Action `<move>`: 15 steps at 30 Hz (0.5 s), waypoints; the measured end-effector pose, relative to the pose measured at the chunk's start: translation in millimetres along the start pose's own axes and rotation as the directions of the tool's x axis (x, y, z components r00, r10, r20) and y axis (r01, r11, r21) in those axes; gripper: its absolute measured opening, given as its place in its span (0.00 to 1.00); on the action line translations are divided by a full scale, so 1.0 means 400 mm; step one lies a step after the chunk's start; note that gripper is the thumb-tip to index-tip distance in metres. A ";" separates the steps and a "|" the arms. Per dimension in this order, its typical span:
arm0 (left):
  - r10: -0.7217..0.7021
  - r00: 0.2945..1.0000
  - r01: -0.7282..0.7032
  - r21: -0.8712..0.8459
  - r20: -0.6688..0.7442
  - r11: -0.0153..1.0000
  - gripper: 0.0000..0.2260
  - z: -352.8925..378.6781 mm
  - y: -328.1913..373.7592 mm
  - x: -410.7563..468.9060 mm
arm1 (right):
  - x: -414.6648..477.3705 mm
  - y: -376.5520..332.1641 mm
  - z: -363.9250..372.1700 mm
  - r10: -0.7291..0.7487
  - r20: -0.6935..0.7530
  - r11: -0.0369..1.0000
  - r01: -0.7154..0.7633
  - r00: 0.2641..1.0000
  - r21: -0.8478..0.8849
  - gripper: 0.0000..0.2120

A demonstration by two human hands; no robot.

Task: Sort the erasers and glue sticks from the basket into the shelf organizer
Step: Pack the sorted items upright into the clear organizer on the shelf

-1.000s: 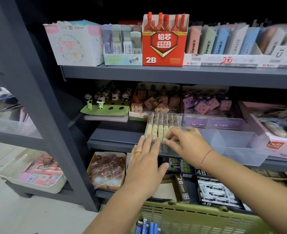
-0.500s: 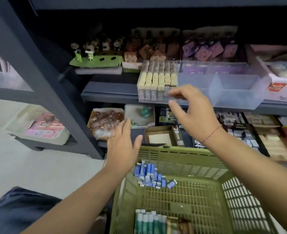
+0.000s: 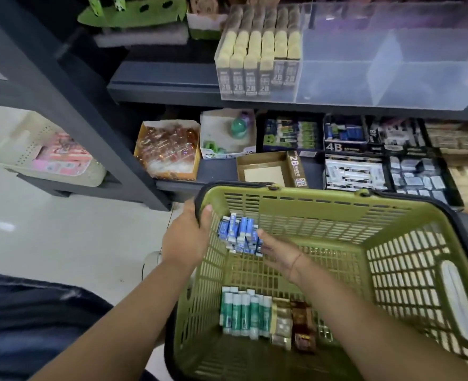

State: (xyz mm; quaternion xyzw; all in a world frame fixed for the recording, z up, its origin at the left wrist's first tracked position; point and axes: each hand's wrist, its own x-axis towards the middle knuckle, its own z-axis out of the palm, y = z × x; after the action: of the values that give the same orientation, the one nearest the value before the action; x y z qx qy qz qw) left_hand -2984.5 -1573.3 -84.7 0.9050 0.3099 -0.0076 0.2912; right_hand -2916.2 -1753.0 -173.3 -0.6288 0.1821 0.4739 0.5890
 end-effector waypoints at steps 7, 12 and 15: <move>0.000 1.000 0.000 0.013 -0.025 1.000 0.21 0.005 0.000 -0.001 | 0.096 -0.040 0.179 0.053 -0.245 0.998 -0.060 0.968 -0.022 0.65; 0.000 1.000 0.001 0.054 -0.031 0.999 0.21 0.008 -0.001 -0.002 | 0.109 -0.040 0.185 0.080 -0.381 0.992 -0.110 0.921 -0.056 0.56; 0.006 0.999 -0.004 0.059 -0.032 0.998 0.21 0.006 -0.001 -0.002 | 0.111 -0.043 0.179 0.071 -0.327 0.997 -0.075 0.942 0.001 0.59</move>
State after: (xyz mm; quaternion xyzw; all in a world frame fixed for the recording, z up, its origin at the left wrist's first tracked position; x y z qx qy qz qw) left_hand -2985.1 -1574.9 -86.9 0.9140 0.3119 -0.0012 0.2596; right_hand -2908.6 -1669.0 -189.2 -0.6947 0.2975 0.3856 0.5293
